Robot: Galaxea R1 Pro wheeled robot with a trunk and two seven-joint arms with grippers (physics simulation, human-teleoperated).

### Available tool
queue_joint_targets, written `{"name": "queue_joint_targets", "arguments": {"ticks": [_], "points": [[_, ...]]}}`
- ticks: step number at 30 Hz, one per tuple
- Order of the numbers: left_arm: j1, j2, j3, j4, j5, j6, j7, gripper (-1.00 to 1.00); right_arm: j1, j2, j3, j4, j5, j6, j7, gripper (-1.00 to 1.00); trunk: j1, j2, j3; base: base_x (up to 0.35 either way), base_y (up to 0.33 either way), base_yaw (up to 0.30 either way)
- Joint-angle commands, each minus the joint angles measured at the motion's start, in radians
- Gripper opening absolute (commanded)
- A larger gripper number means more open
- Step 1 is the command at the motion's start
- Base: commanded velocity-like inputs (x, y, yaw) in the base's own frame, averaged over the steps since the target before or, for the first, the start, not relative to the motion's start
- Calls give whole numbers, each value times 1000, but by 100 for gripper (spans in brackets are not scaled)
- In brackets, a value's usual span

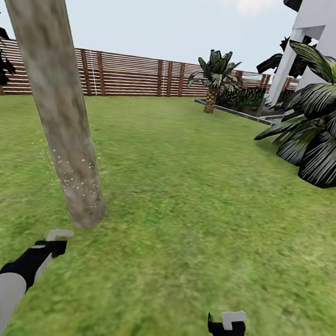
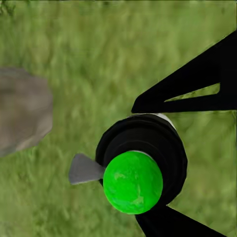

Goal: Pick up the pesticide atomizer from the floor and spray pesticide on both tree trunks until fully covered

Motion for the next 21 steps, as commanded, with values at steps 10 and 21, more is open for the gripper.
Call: {"name": "queue_joint_targets", "arguments": {"ticks": [10, 21], "points": [[60, 106, -75, 25, -580, -261, -781, -100, -65, 0, 139, -352, 294, 244, 811, 100, 0, 0, -1, 0, 0, 0], [62, 39, -212, 37, -641, -287, -925, -100, -95, 45, 141, -383, 390, 255, 1025, 100, 0, 0, -1, 0, 0, 0]]}}
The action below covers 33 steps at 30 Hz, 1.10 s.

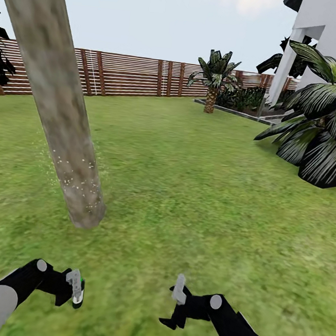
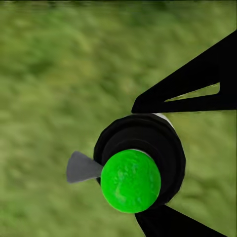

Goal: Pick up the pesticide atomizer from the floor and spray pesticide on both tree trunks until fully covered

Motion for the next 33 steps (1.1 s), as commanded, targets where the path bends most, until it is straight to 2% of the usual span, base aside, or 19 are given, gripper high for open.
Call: {"name": "queue_joint_targets", "arguments": {"ticks": [1, 7, 8, 12, 14, 16, 18, 20, 24, 29, 30, 33], "points": [[-1, -6, 7, 3, -17, -8, -3, -100, 0, 5, -1, -4, 11, -6, 10, -100, 0, 0, -1, 0, 0, 0], [0, -46, 6, 11, -42, -7, -2, -100, -1, 51, 0, -23, 13, -7, 33, -100, 0, 0, -1, 0, 0, 0], [0, -58, 6, 11, -53, -7, -2, -100, -1, 62, 0, -23, 13, -7, 34, -100, 0, 0, -1, 0, 0, 0], [0, -116, 6, 10, -132, -6, 0, -100, -3, 98, 2, -36, 16, -6, 43, -100, 0, 0, -1, 0, 0, 0], [0, -150, 6, 8, -156, -6, 3, -100, -3, 103, 2, -62, 16, -6, 103, -100, 0, 0, -1, 0, 0, 0], [0, -161, 6, 8, -160, -6, 3, -100, -3, 104, 2, -73, 17, -6, 124, -100, 0, 0, -1, 0, 0, 0], [0, -165, 6, 8, -160, -7, 3, -100, -3, 105, 2, -76, 17, -6, 129, -100, 0, 0, -1, 0, 0, 0], [0, -181, 5, 8, -164, -8, 2, -100, -3, 105, 2, -78, 17, -7, 131, -100, 0, 0, -1, 0, 0, 0], [0, -211, -21, 9, -206, -9, 1, -100, -3, 105, 2, -78, 19, -7, 132, -100, 0, 0, -1, 0, 0, 0], [0, -226, -32, 9, -212, -20, -4, -100, -3, 102, 2, -77, 21, -8, 132, -100, 0, 0, -1, 0, 0, 0], [0, -230, -32, 9, -212, -22, -4, -100, -3, 102, 2, -77, 31, -9, 132, -100, 0, 0, -1, 0, 0, 0], [0, -242, -33, 10, -211, -48, -32, -100, -3, 102, 1, -77, 111, -9, 130, -100, 0, 0, -1, 0, 0, 0]]}}
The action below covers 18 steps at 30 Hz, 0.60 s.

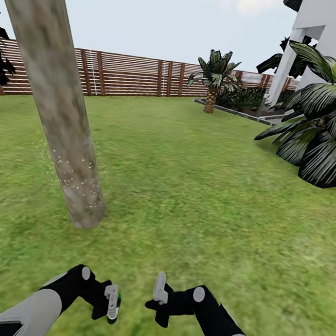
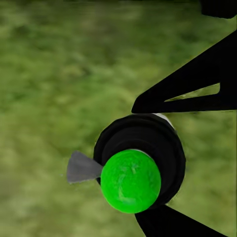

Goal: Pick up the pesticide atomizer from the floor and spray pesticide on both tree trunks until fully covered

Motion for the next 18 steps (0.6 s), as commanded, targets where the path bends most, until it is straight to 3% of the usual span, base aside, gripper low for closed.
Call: {"name": "queue_joint_targets", "arguments": {"ticks": [1, 9, 12, 18], "points": [[0, -4, 8, -1, -10, -23, -19, -100, 0, 0, -2, -1, 27, -7, 0, -100, 0, 0, -1, 0, 0, 0], [0, -8, 10, 1, -6, -43, -38, -100, 0, 0, -3, -4, 45, -7, 0, -100, 0, 0, -1, 0, 0, 0], [0, -9, 9, 33, -6, -83, -36, -100, 0, 0, -3, -4, 43, -8, 0, -100, 0, 0, -1, 0, 0, 0], [0, -45, 9, 61, -7, -101, -26, -100, 0, 0, -4, -21, 39, -9, -1, -100, 0, 0, -1, 0, 0, 0]]}}
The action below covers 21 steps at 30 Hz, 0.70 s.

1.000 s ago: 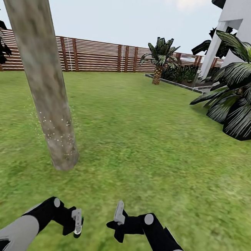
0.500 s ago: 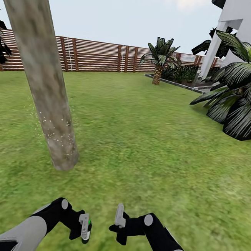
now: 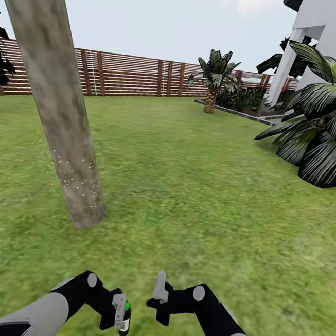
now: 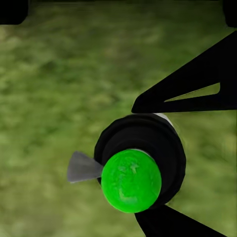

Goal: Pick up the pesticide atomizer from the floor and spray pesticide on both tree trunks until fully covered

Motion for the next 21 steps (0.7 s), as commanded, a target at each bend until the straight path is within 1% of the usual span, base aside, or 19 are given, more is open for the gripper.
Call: {"name": "queue_joint_targets", "arguments": {"ticks": [1, 4, 11, 18, 21], "points": [[0, -6, 7, -1, -11, -5, 3, -100, 0, 0, -1, -5, 10, -7, 1, -100, 0, 0, -1, 0, 0, 0], [0, -10, 7, -1, -11, -5, 15, -100, 0, 0, -1, -8, 9, -7, 1, -100, 0, 0, -1, 0, 0, 0], [0, -16, 9, -3, -8, -5, 18, -100, 0, 0, -1, -8, 8, -7, 1, -100, 0, 0, -1, 0, 0, 0], [0, -38, 9, -4, -6, -5, 18, -100, 0, 0, -1, -8, 8, -7, 1, -100, 0, 0, -1, 0, 0, 0], [0, -40, 9, -4, -6, -4, 18, -100, 0, 1, -1, -8, 9, -6, 1, -100, 0, 0, -1, 0, 0, 0]]}}
